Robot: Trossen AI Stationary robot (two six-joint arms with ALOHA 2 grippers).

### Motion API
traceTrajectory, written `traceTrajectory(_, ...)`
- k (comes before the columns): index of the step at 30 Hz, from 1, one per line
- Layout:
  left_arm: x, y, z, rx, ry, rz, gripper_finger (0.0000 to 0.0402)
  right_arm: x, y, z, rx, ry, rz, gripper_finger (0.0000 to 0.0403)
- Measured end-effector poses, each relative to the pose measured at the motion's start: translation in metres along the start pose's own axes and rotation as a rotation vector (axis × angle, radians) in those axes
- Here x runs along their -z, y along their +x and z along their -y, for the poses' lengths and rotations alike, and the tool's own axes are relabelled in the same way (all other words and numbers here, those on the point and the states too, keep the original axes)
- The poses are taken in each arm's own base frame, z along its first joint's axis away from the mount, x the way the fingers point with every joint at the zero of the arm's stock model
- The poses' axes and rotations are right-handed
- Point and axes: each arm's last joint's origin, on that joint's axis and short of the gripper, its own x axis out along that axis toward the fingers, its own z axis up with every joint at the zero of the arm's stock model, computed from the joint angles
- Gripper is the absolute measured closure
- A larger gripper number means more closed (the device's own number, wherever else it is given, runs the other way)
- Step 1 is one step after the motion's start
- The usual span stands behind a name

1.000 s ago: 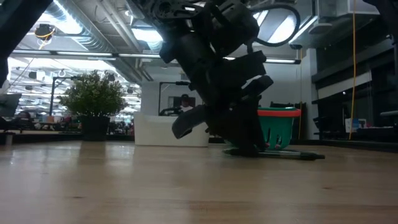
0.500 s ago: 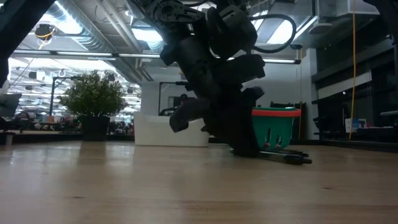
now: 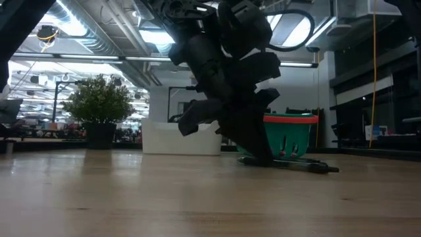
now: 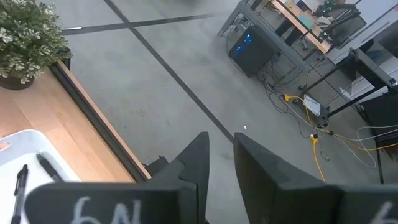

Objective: Sort pens & pencils
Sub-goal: Put the left black ballpen into the white bin

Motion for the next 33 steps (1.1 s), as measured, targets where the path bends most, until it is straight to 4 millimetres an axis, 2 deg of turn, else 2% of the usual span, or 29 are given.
traceTrajectory(12, -0.001, 0.0, 0.002, 0.012, 0.002, -0.002, 0.0399, 0.0, 0.0, 0.0, 0.0, -0.001, 0.0, 0.0327)
traceTrajectory(25, 0.0, 0.004, 0.006, 0.013, 0.009, -0.015, 0.0337, 0.0, -0.002, -0.002, -0.007, -0.004, 0.003, 0.0326)
traceTrajectory(33, 0.003, 0.011, 0.009, 0.033, 0.006, -0.032, 0.0327, 0.0, -0.003, -0.003, -0.008, -0.005, 0.004, 0.0327)
